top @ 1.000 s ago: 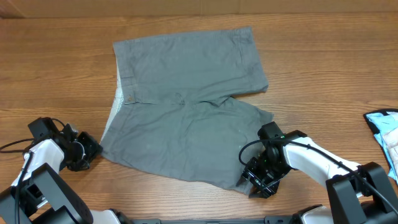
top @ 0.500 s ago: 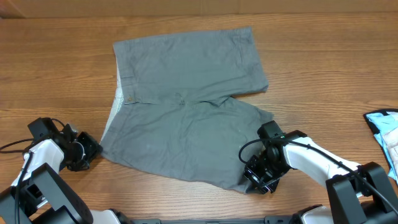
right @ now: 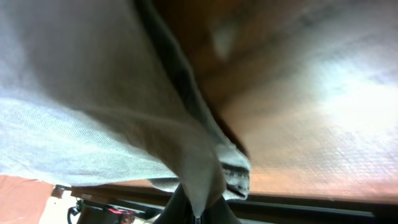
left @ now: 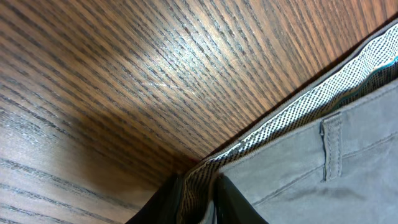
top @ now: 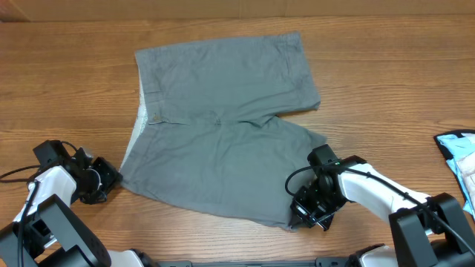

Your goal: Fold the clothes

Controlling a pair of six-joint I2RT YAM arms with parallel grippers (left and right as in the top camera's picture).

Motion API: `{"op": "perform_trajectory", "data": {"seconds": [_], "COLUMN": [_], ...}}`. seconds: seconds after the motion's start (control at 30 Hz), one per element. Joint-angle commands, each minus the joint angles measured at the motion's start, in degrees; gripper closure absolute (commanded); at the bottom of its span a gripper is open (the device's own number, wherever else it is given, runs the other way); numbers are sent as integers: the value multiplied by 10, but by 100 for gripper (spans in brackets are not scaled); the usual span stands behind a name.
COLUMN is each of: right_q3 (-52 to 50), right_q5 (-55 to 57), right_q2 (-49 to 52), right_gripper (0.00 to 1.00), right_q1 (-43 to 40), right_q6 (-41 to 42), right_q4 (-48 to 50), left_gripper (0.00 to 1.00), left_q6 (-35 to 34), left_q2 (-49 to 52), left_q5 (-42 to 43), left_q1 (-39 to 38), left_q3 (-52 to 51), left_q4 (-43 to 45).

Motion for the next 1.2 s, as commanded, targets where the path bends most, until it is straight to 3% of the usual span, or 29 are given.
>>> {"op": "perform_trajectory", "data": {"seconds": [0.0, 0.17, 0.33, 0.53, 0.57, 0.6, 0.73, 1.0, 1.03, 1.07, 1.1, 1.13, 1.17], "right_q3": [35, 134, 199, 201, 201, 201, 200, 141, 125, 111, 98, 85, 71], "right_q5": [51, 180, 184, 191, 193, 196, 205, 175, 165, 157, 146, 134, 121], "right_q2": [-9, -41, -42, -36, -35, -35, -35, -35, -35, -35, -35, -35, -35], "right_gripper": [96, 96, 96, 96, 80, 50, 35, 37, 45, 66, 76, 76, 67], "right_q1": [-15, -50, -68, -68, -68, -68, -77, -83, -83, -83, -83, -83, -83], "right_q6": [-44, -85, -115, -115, -115, -115, -115, -115, -115, -115, -115, -115, -115], "right_q4": [-38, -127, -127, -97, -99, -101, -124, -159, -155, -153, -151, -147, -143], "left_gripper": [77, 78, 78, 78, 78, 77, 74, 73, 73, 73, 73, 72, 72], "left_q6": [-2, -1, 8, 69, 80, 86, 95, 96, 96, 96, 97, 97, 98], "left_q2": [18, 18, 18, 18, 18, 18, 18, 18, 18, 18, 18, 18, 18], "left_q5": [-12, -7, 32, 117, 134, 146, 161, 161, 161, 161, 161, 161, 161], "left_q1": [-2, -2, -2, -2, -2, -2, -2, -2, -3, -3, -3, -3, -3], "left_q3": [-16, -16, -16, -16, -16, -16, -16, -16, -16, -16, -16, -16, -16], "left_q4": [-5, -5, -5, -11, -12, -13, -13, -13, -13, -13, -12, -12, -12]}}
